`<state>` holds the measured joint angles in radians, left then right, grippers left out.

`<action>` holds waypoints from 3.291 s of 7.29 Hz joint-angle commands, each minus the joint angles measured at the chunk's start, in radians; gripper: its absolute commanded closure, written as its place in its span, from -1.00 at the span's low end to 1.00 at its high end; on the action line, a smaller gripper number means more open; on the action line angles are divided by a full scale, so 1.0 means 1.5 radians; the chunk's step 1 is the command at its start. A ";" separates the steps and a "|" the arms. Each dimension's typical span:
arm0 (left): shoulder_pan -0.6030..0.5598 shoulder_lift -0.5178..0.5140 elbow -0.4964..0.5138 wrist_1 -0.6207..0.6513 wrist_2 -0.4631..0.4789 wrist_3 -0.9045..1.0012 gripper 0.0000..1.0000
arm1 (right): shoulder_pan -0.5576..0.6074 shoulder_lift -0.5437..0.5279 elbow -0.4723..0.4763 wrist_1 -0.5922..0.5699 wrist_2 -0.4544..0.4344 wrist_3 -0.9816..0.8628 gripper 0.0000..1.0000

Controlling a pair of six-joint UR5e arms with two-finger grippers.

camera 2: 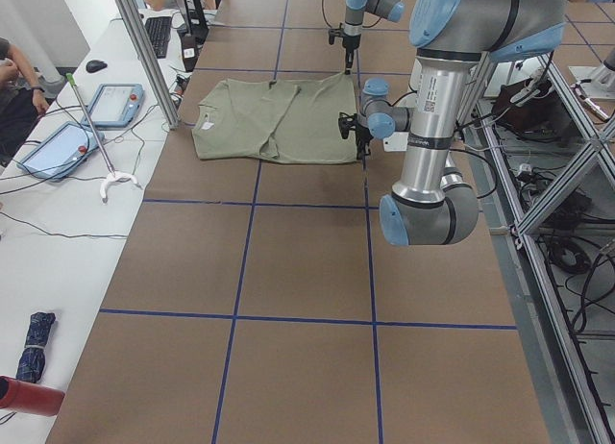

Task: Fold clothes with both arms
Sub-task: 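Move both grippers down to the hem corners nearest the robot, then grasp the hem corners with both grippers, then lift the hem with both grippers and fold it toward the collar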

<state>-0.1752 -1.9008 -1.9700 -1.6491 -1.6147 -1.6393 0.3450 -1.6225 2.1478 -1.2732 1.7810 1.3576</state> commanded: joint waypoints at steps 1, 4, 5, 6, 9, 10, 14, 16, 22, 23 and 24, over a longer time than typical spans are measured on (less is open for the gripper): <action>-0.005 -0.001 -0.034 0.001 0.000 -0.003 1.00 | 0.002 0.000 0.002 0.000 0.000 -0.001 1.00; -0.002 0.023 -0.131 0.051 0.001 -0.002 1.00 | 0.028 -0.029 0.044 0.005 0.060 -0.001 1.00; 0.005 0.022 -0.165 0.074 0.000 -0.004 1.00 | 0.028 -0.039 0.068 0.005 0.083 -0.001 1.00; 0.044 0.022 -0.209 0.106 0.000 -0.024 1.00 | 0.029 -0.075 0.106 0.005 0.137 -0.001 1.00; 0.143 0.021 -0.287 0.170 0.001 -0.106 1.00 | 0.030 -0.102 0.163 0.006 0.240 -0.001 1.00; 0.143 0.020 -0.286 0.170 0.000 -0.106 1.00 | 0.029 -0.095 0.157 0.007 0.240 -0.001 1.00; -0.061 -0.003 -0.276 0.169 -0.055 0.055 1.00 | 0.181 -0.019 0.092 0.006 0.243 -0.012 1.00; -0.174 -0.015 -0.261 0.169 -0.105 0.138 1.00 | 0.250 0.061 0.011 0.006 0.239 -0.011 1.00; -0.321 -0.076 -0.020 0.026 -0.104 0.223 1.00 | 0.388 0.336 -0.292 0.006 0.227 -0.018 1.00; -0.339 -0.089 0.025 -0.016 -0.104 0.223 1.00 | 0.396 0.360 -0.327 0.007 0.223 -0.021 1.00; -0.351 -0.110 0.078 -0.049 -0.104 0.223 1.00 | 0.400 0.388 -0.364 0.007 0.211 -0.027 1.00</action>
<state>-0.6729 -2.0341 -1.9448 -1.6561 -1.7702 -1.3081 0.9339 -1.0935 1.6727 -1.2631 2.1142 1.3263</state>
